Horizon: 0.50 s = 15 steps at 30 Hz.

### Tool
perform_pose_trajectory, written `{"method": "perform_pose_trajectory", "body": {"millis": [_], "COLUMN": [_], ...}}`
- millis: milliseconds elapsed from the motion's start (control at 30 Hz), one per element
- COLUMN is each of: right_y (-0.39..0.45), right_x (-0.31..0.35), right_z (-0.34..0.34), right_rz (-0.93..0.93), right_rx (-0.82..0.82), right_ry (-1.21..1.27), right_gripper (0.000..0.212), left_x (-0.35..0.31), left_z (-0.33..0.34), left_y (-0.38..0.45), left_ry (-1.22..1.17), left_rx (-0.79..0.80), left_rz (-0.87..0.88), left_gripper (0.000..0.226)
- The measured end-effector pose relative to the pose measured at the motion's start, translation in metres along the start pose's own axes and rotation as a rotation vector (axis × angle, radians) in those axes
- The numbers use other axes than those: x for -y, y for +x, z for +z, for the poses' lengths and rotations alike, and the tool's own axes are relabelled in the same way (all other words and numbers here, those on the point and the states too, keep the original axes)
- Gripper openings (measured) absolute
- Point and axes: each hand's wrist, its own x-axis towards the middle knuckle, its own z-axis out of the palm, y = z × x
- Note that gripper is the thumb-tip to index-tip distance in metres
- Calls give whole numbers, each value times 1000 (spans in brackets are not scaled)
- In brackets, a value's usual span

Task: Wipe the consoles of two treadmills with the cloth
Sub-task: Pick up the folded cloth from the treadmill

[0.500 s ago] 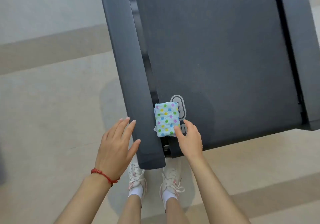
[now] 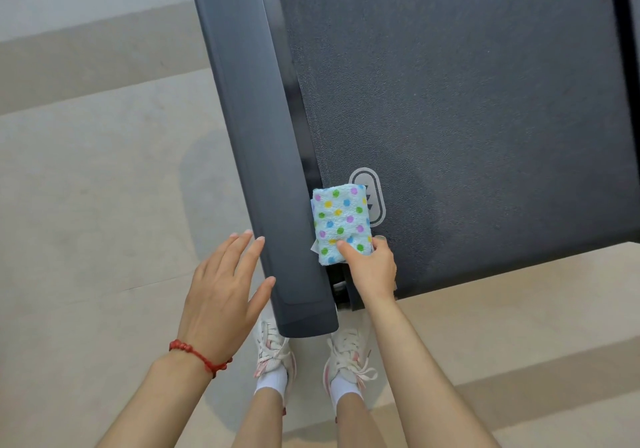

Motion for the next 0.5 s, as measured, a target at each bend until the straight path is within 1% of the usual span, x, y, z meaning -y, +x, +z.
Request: {"method": "perform_pose_trajectory", "body": {"millis": [67,133,200,367,500], "right_y": [4,9,12,21,27], "right_x": [-1,-2,-1,17,31], "right_z": [-2,-6,-13,-26,-20], "right_rz": [20,37,19,-12,-40], "right_rx": [10,9,13,40,-29], "right_ry": [104,175,246,568,620], "right_gripper": [35,44,48,45,35], "left_x": [0,-1,-2,-3,-4], "left_z": [0,0,0,1,2], "left_y": [0,-1,-2,0,3], "left_ry": [8,3,-11,-27,-29], "left_rx": [4,5,0,7,1], "left_rz": [-2,2,8,0,3], "left_gripper": [68,67,66,67,67]}}
